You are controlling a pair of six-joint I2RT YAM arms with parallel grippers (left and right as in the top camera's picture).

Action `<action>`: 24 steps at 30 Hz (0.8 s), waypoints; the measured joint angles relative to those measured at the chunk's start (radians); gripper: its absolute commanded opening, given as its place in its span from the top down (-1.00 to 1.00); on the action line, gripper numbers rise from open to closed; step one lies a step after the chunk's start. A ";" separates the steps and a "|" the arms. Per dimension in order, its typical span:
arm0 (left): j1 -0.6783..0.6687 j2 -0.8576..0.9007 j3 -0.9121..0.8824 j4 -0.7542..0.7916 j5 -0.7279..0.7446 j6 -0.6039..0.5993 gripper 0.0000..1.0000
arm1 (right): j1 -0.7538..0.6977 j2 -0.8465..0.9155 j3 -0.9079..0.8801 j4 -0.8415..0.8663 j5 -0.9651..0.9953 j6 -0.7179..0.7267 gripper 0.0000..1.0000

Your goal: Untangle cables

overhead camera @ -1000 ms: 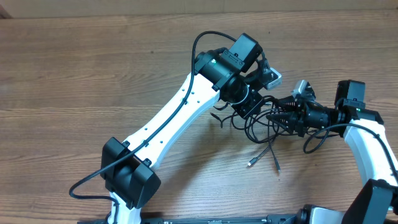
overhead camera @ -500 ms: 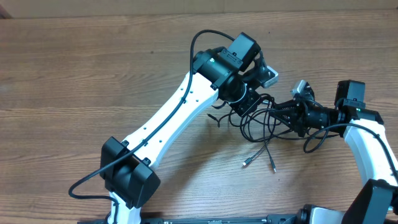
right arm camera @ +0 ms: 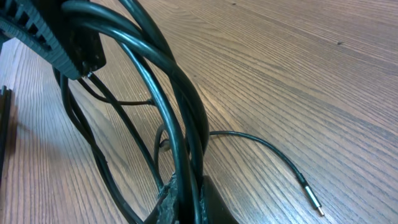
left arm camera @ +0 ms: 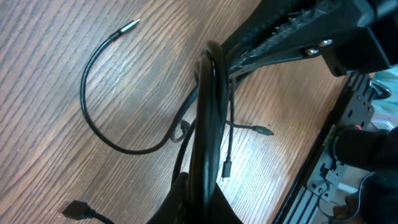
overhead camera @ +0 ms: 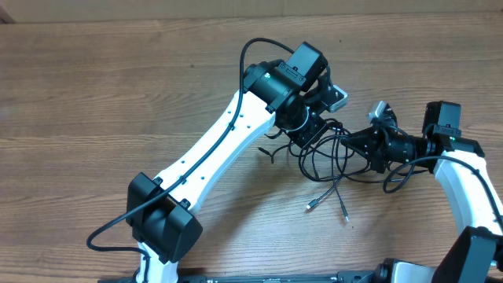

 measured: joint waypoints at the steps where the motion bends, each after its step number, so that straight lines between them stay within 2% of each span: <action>1: 0.000 0.000 0.000 0.000 -0.005 -0.003 0.91 | 0.000 0.000 0.000 0.002 0.000 0.004 0.92; 12: 0.000 0.000 0.000 0.006 -0.071 -0.088 0.91 | -0.052 0.000 0.000 0.007 -0.038 0.074 0.92; 14: 0.000 0.000 0.000 0.006 -0.071 -0.089 0.92 | -0.061 0.000 0.000 0.006 -0.045 0.082 0.75; 16: 0.001 0.000 0.001 -0.002 -0.085 -0.093 0.91 | -0.073 0.000 0.000 0.006 -0.031 0.093 0.71; 19: 0.014 0.000 0.002 -0.010 -0.110 -0.100 0.92 | -0.100 0.000 0.000 0.008 -0.011 0.102 0.92; 24: 0.027 0.000 0.002 -0.014 -0.138 -0.110 0.92 | -0.108 0.000 0.000 0.008 0.009 0.106 0.92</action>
